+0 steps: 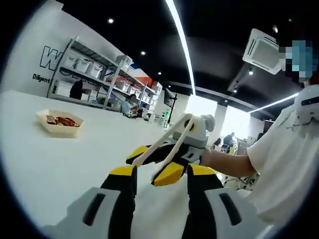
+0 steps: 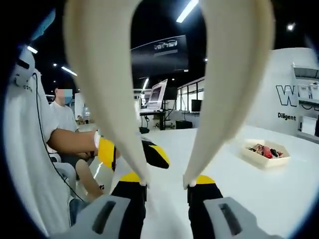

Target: Place the target food into the container with the food tongs after gripping and lifting it, then release it inside without dropping or visibly crushing the food.

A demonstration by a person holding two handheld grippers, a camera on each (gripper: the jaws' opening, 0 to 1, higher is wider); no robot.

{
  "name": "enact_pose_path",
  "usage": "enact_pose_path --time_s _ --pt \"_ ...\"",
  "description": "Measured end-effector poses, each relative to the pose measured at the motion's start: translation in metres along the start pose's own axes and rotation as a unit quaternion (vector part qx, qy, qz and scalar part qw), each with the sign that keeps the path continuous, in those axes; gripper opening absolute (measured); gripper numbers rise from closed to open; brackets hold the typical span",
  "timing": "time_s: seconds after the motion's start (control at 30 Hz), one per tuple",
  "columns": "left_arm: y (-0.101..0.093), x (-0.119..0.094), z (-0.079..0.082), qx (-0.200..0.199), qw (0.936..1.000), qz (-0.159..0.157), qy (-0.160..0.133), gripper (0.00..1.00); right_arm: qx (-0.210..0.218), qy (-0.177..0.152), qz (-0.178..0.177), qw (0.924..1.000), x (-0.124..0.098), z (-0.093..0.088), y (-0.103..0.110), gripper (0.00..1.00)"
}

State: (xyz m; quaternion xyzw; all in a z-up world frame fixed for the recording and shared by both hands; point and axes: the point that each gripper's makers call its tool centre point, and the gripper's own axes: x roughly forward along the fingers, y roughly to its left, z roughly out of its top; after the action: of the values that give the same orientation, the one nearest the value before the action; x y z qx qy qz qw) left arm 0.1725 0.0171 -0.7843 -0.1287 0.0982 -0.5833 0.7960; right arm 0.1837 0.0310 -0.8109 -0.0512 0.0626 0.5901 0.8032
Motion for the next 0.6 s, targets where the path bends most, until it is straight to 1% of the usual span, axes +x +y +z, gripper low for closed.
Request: enact_pose_path --time_s 0.07,0.13,0.17,0.27,0.4,0.5,0.6 --pt "-0.004 0.004 0.000 -0.003 0.9999 -0.012 0.002 0.38 -0.011 -0.004 0.010 0.9999 0.002 0.001 0.005 0.27" --pt "-0.007 0.007 -0.001 -0.003 0.9998 -0.019 0.005 0.36 -0.011 -0.004 0.012 0.9999 0.004 0.001 0.006 0.27" --pt "-0.012 0.010 -0.003 -0.002 0.9996 -0.029 0.008 0.35 -0.010 -0.005 0.015 0.9998 0.004 0.001 0.007 0.27" --pt "-0.015 0.013 -0.003 -0.002 0.9994 -0.035 0.006 0.30 -0.008 -0.006 0.019 0.9998 0.005 0.001 0.009 0.27" --pt "-0.015 0.017 -0.005 -0.005 0.9992 -0.039 0.013 0.25 -0.005 -0.013 0.032 0.9994 0.006 0.004 0.015 0.27" --pt "-0.013 0.017 0.000 -0.010 0.9991 -0.041 0.007 0.19 0.000 -0.015 0.039 0.9991 0.006 0.003 0.018 0.27" --pt "-0.016 0.019 -0.002 -0.015 0.9984 -0.051 0.017 0.17 0.000 -0.017 0.038 0.9991 0.007 0.003 0.018 0.27"
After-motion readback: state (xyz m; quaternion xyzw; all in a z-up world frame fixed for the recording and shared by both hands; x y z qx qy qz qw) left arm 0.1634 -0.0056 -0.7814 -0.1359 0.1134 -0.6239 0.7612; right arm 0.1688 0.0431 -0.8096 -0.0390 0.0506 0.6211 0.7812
